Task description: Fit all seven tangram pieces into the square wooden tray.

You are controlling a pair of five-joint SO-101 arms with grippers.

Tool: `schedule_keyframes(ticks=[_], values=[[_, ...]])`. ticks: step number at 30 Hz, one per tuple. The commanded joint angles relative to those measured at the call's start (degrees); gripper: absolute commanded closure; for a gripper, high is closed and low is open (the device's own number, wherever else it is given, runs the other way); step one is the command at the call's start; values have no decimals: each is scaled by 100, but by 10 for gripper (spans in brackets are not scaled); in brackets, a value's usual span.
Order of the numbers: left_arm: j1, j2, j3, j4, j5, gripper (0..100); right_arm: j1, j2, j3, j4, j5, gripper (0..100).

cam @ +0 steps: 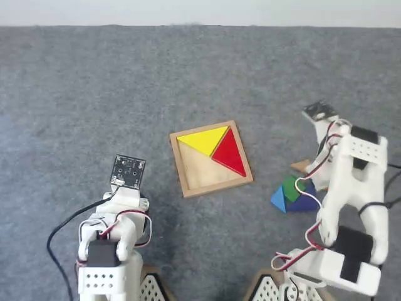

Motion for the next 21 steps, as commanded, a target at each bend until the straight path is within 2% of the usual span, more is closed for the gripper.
schedule_keyframes(ticks=[1, 8, 11, 17, 21], values=[[-18, -114, -66, 26, 53, 987, 48, 101, 255, -716, 325, 638], [-18, -114, -66, 26, 53, 987, 75, 1200, 237, -1402, 290, 640], [-18, -114, -66, 26, 53, 987, 163, 1385, 62, -1332, 211, 645], [-18, -114, -66, 26, 53, 987, 171, 1393, 44, -1314, 211, 806], [-18, -114, -66, 26, 53, 987, 171, 1393, 44, -1305, 176, 857]])
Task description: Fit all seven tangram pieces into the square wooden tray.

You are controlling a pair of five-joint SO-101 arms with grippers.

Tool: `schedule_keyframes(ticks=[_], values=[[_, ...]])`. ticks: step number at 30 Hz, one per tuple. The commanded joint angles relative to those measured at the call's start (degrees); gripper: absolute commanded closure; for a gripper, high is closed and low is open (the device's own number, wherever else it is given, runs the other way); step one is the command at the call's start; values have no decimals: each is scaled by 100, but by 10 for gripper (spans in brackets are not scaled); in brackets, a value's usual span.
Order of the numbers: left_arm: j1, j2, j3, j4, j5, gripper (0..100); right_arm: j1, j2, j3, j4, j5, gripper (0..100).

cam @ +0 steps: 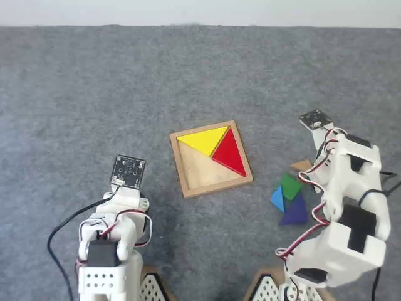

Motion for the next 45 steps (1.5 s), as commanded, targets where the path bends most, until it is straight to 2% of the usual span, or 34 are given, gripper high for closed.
schedule_keyframes(ticks=[1, 4, 7, 11, 16, 20, 26, 30, 41, 45], values=[[-18, -114, -66, 26, 53, 987, 4, 145, 0, -4, -70, 866], [-18, -114, -66, 26, 53, 987, -4, -22, -53, -4, -158, 886], [-18, -114, -66, 26, 53, 987, -31, -602, -123, 163, -554, 894], [-18, -114, -66, 26, 53, 987, -620, -1807, -255, 1059, -897, 895], [-18, -114, -66, 26, 53, 987, -2070, -3064, -229, 1947, -1521, 895], [-18, -114, -66, 26, 53, 987, -3538, -3248, -229, 2316, -1987, 895], [-18, -114, -66, 26, 53, 987, -5613, -3248, 44, 2334, -2514, 895], [-18, -114, -66, 26, 53, 987, -6782, -3248, 967, 1587, -2576, 895], [-18, -114, -66, 26, 53, 987, -6932, -3046, 1547, 1156, -2330, 883], [-18, -114, -66, 26, 53, 987, -6897, -2255, 1635, 831, -2347, 785]])
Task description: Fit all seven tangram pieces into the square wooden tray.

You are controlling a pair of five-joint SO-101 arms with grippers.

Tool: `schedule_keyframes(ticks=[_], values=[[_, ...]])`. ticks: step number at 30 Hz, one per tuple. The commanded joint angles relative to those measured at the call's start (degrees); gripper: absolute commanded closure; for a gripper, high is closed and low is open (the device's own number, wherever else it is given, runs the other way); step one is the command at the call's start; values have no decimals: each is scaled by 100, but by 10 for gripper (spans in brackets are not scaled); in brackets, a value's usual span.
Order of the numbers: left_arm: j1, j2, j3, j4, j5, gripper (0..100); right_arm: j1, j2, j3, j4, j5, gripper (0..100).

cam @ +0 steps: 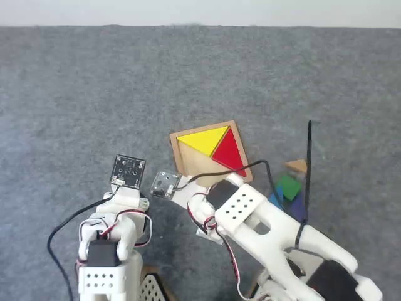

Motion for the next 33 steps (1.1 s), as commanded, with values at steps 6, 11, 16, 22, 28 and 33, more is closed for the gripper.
schedule_keyframes(ticks=[6, 11, 16, 22, 28, 33], values=[[-18, -114, -66, 26, 53, 987, 13, 980, -440, -444, -114, 620], [-18, -114, -66, 26, 53, 987, 549, 409, -475, -409, -132, 638], [-18, -114, -66, 26, 53, 987, 980, -391, -185, -470, -158, 675], [-18, -114, -66, 26, 53, 987, 1015, -866, 334, -840, -308, 677], [-18, -114, -66, 26, 53, 987, 1015, -136, 369, -1007, -308, 678], [-18, -114, -66, 26, 53, 987, 1200, 936, 35, -1165, -299, 678]])
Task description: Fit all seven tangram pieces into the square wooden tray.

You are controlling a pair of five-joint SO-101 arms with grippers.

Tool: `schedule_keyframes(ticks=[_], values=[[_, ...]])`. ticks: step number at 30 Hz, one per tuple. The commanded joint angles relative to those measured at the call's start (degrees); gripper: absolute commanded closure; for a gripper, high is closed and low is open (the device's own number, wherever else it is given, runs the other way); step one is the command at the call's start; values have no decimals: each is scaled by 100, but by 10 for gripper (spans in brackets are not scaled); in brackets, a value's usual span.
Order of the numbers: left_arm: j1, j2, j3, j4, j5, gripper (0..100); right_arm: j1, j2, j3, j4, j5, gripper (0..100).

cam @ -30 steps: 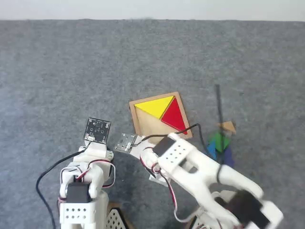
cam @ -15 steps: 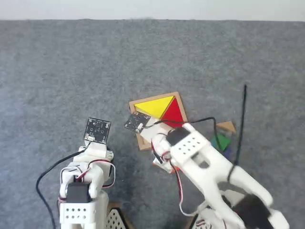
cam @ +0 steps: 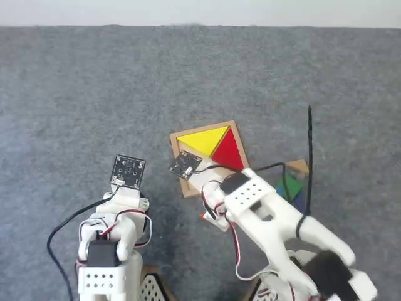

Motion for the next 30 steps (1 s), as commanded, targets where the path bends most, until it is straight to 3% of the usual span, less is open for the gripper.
schedule_keyframes(ticks=[1, 11, 16, 22, 26, 30], values=[[-9, -114, -66, 26, 53, 987, 277, 664, -448, 13, -35, 678], [-18, -114, -66, 26, 53, 987, 1121, 989, -1029, -136, 387, 678], [-18, -114, -66, 26, 53, 987, 1174, 778, -1125, -101, 378, 678], [-18, -114, -66, 26, 53, 987, 505, -804, -791, 734, 369, 682], [-18, -114, -66, 26, 53, 987, -400, -1631, 185, 453, 686, 771], [-18, -114, -66, 26, 53, 987, -505, -1666, 642, 171, 800, 872]])
